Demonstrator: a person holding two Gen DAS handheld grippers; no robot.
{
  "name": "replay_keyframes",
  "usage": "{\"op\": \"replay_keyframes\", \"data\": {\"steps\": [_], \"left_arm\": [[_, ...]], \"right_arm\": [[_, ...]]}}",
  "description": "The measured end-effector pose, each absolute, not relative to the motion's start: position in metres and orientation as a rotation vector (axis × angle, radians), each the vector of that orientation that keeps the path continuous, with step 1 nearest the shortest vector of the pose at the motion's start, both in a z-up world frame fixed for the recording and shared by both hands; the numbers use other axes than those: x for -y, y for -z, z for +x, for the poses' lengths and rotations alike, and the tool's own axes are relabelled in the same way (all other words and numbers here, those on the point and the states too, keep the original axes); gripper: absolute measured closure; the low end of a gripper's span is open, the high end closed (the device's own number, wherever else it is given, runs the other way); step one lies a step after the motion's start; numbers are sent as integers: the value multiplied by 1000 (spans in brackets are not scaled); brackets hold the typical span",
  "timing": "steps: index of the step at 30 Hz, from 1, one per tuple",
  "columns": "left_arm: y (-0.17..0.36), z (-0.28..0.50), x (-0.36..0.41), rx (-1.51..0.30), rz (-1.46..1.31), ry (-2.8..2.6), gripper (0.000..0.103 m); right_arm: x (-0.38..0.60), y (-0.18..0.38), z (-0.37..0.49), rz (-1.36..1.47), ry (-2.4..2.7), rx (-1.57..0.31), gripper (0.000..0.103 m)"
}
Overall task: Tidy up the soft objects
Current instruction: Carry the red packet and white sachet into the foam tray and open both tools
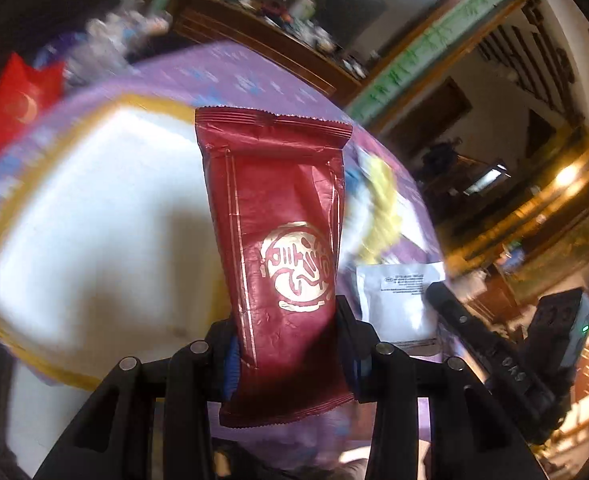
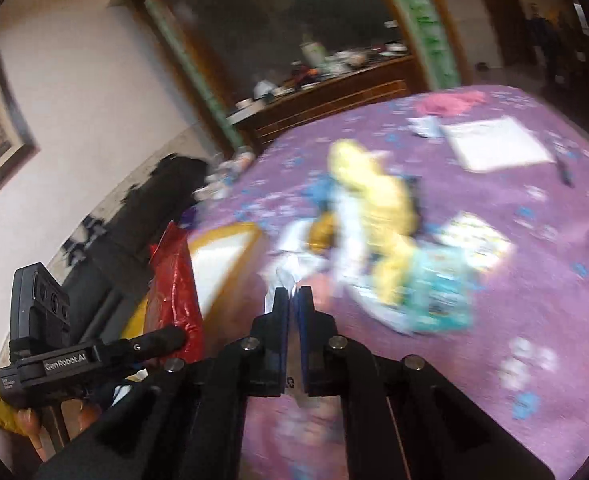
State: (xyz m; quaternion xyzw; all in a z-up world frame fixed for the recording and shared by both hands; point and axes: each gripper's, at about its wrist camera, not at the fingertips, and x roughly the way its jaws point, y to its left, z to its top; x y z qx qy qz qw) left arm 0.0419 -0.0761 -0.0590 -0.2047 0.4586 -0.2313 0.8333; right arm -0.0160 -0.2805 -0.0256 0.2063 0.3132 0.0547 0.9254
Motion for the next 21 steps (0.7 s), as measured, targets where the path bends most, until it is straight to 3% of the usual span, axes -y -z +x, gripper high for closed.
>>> {"op": "replay_keyframes", "data": {"steps": [10, 21], "left_arm": [[84, 84, -21, -994, -386, 352, 61], [116, 105, -10, -1089, -227, 325, 60]], "right_arm": [[151, 41, 91, 344, -266, -762, 98], [116, 91, 112, 202, -109, -845, 96]]}}
